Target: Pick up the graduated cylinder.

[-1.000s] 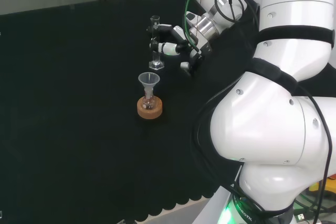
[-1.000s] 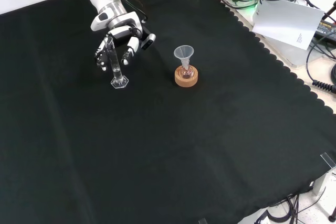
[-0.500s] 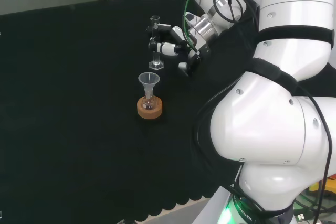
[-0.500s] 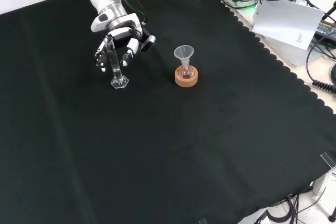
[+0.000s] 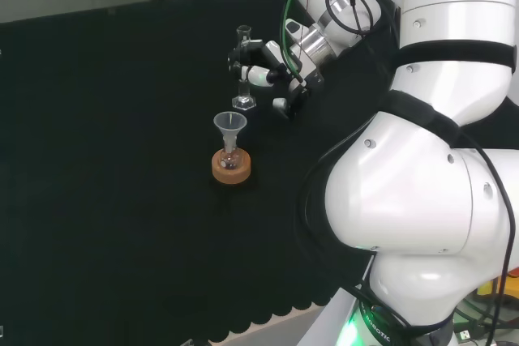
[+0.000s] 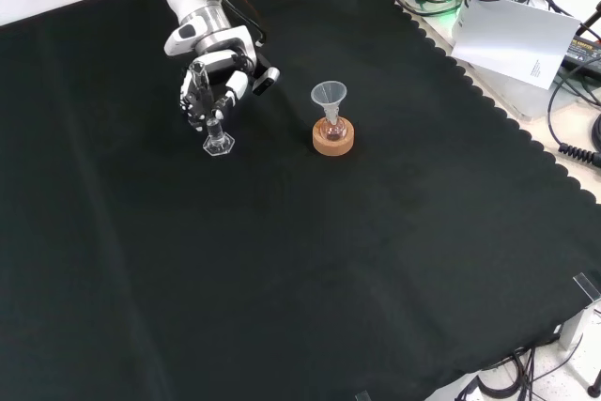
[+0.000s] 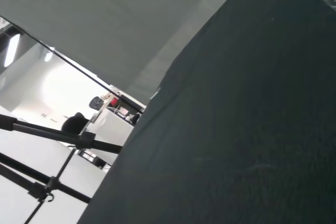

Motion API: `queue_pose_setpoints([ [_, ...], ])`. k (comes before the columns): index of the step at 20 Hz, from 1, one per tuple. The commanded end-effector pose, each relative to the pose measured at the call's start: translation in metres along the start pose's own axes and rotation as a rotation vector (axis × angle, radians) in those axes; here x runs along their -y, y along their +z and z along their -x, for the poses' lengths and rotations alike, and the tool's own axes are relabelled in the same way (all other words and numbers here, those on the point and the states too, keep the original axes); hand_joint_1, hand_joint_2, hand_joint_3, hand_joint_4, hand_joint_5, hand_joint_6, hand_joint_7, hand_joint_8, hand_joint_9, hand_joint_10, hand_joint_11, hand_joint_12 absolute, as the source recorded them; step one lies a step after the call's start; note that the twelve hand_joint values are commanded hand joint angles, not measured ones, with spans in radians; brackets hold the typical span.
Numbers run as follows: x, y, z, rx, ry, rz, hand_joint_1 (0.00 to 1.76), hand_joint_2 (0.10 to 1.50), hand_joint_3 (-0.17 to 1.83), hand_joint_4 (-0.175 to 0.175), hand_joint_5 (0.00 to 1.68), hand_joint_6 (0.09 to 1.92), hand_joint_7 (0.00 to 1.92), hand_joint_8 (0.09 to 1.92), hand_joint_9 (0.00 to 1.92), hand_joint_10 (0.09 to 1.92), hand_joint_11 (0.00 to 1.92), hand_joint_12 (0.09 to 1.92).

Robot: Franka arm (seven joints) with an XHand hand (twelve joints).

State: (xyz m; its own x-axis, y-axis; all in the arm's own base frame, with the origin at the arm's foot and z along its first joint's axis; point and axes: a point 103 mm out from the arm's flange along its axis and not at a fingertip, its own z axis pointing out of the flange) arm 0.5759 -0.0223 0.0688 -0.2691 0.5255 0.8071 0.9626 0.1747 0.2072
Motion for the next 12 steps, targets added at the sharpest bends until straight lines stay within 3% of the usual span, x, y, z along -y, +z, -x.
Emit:
queue_pose_setpoints([
  [1,0.000,-0.004,-0.001,0.047,0.030,0.004,1.21,1.10,0.00,-0.144,0.99,0.98,1.07,0.77,1.34,0.13,1.16,0.81],
  [4,0.000,-0.012,-0.003,0.100,0.045,0.003,1.26,1.10,0.00,-0.172,1.00,0.96,1.04,0.93,1.38,0.11,1.18,0.81],
  [12,0.005,-0.037,-0.017,0.212,0.065,-0.037,1.27,1.08,0.00,-0.175,1.03,0.91,1.07,0.90,1.44,0.09,1.22,0.79],
])
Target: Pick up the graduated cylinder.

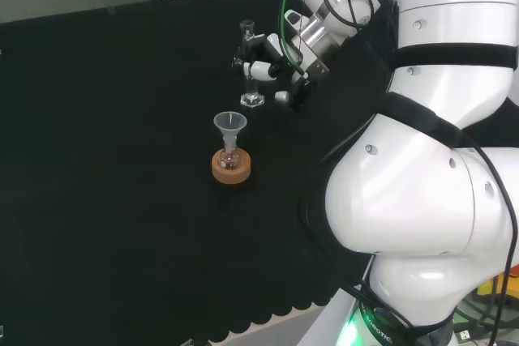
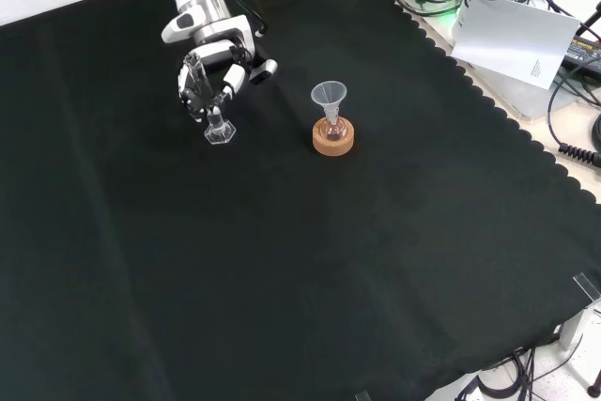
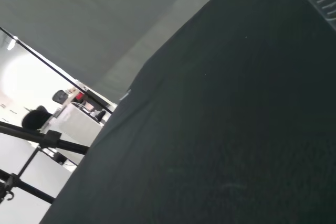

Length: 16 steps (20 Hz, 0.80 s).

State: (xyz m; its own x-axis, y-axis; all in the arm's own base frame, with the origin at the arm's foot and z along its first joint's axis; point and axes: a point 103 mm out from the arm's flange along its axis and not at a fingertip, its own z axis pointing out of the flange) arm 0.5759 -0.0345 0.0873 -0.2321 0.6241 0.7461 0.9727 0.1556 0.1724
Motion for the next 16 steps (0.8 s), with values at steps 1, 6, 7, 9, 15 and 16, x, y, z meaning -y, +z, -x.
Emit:
queue_pose_setpoints([
  [1,0.008,-0.021,-0.008,0.114,0.024,-0.036,1.27,1.08,0.00,-0.175,1.04,0.90,1.07,0.89,1.45,0.09,1.23,0.78],
  [6,0.016,-0.036,-0.025,0.174,0.009,-0.076,1.28,1.07,0.00,-0.175,1.07,0.86,1.10,0.84,1.49,0.09,1.27,0.74],
  [7,0.019,-0.040,-0.028,0.191,0.005,-0.084,1.28,1.07,0.00,-0.175,1.07,0.86,1.10,0.84,1.49,0.09,1.27,0.74],
  [9,0.024,-0.046,-0.038,0.214,0.003,-0.096,1.28,1.07,0.00,-0.175,1.07,0.86,1.11,0.83,1.49,0.09,1.28,0.74],
  [15,0.055,-0.061,-0.065,0.290,0.017,-0.132,1.28,1.07,0.00,-0.175,1.07,0.85,1.11,0.83,1.50,0.09,1.28,0.73],
  [16,0.062,-0.064,-0.069,0.301,0.027,-0.129,1.28,1.07,0.00,-0.175,1.07,0.85,1.11,0.83,1.50,0.09,1.28,0.73],
])
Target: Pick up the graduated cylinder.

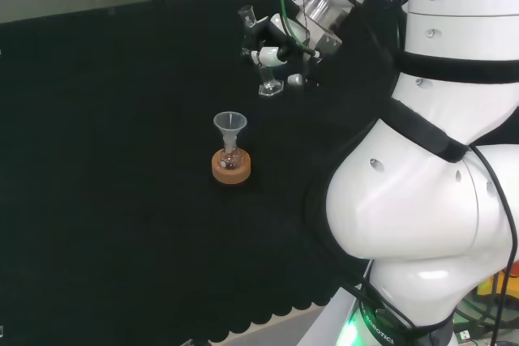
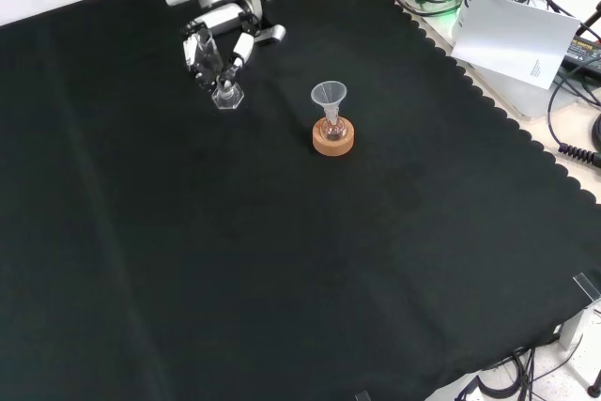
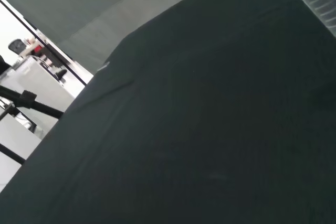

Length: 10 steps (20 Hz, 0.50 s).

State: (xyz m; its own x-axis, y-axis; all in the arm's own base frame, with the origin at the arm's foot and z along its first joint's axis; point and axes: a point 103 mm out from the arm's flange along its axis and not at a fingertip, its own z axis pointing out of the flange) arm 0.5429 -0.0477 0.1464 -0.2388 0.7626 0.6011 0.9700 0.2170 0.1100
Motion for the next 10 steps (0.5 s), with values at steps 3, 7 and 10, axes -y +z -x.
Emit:
queue_pose_setpoints([
  [3,0.059,-0.024,-0.031,0.138,0.038,-0.061,1.28,1.07,0.00,-0.175,1.08,0.85,1.11,0.83,1.50,0.09,1.28,0.73],
  [7,0.087,-0.030,-0.041,0.173,0.047,-0.070,1.28,1.07,0.00,-0.175,1.08,0.85,1.11,0.83,1.50,0.09,1.29,0.73],
  [10,0.109,-0.036,-0.048,0.189,0.051,-0.073,1.28,1.07,0.00,-0.175,1.08,0.85,1.11,0.83,1.50,0.09,1.29,0.73],
])
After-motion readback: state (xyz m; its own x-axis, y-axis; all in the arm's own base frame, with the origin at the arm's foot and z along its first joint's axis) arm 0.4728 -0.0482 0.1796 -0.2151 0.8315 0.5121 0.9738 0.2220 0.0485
